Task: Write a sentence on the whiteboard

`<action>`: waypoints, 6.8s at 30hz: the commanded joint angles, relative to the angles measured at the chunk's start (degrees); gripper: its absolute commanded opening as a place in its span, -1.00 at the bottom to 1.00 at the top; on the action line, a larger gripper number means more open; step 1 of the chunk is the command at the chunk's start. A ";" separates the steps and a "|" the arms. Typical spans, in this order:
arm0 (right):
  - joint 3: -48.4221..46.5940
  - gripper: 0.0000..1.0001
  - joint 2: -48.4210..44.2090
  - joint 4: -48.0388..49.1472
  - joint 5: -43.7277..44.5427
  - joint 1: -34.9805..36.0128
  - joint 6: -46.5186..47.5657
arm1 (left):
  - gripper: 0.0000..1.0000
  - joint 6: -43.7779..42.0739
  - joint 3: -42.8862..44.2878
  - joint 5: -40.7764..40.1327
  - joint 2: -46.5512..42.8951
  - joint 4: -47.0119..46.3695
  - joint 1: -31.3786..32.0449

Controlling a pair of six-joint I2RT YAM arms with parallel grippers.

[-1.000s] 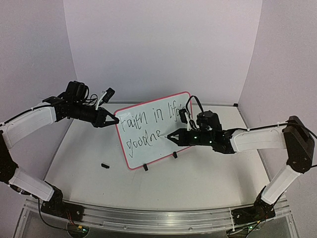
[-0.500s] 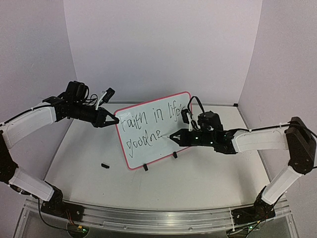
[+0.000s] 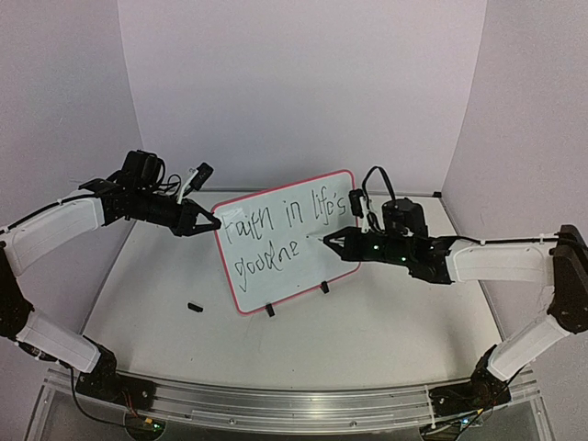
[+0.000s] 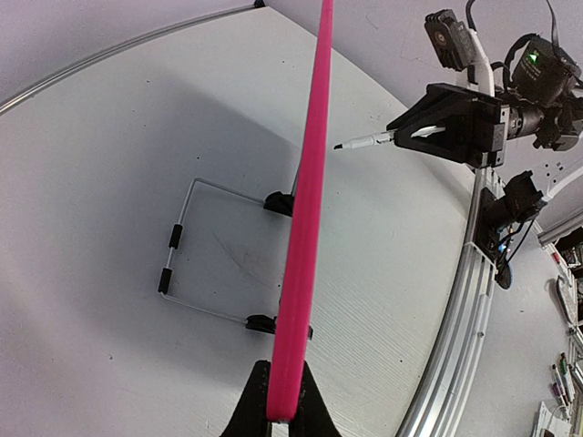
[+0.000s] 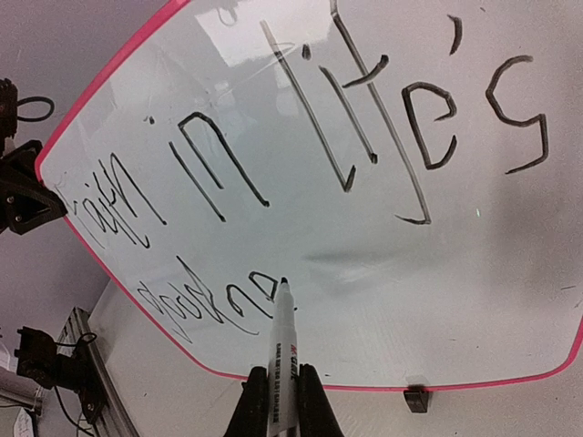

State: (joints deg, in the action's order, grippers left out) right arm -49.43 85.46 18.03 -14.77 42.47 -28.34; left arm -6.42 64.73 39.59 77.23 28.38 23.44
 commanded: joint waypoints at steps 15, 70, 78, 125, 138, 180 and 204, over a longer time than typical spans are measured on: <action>-4.05 -1.00 3.94 3.20 -0.56 -0.72 1.53 | -1.00 -1.48 -0.83 -3.32 1.87 2.16 0.20; -0.79 -1.00 7.93 4.16 -7.17 -0.55 -0.15 | -1.00 -1.33 -0.71 -2.91 2.33 2.03 0.29; 3.51 -1.00 -1.94 6.76 -3.84 -1.17 -1.87 | -1.00 -1.40 -0.68 -2.89 2.28 2.04 0.29; 3.04 -1.00 2.01 5.79 -0.70 -4.05 -1.82 | -1.00 -1.40 -0.69 -2.98 2.24 2.16 0.29; 3.46 -1.00 3.47 2.75 0.35 -4.06 -0.53 | -1.00 -1.35 -0.73 -2.94 2.24 2.09 0.33; 7.19 -1.00 0.73 7.06 -0.06 -4.88 -2.85 | -1.00 -1.39 -0.72 -2.85 2.48 2.06 0.29; 5.14 -1.00 3.81 7.02 1.10 -4.91 -1.85 | -1.00 -1.38 -0.73 -2.77 2.47 2.12 0.29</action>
State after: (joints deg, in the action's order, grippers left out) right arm -42.09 88.45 24.51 -15.11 37.89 -31.20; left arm -6.00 64.75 40.18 77.84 27.46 23.31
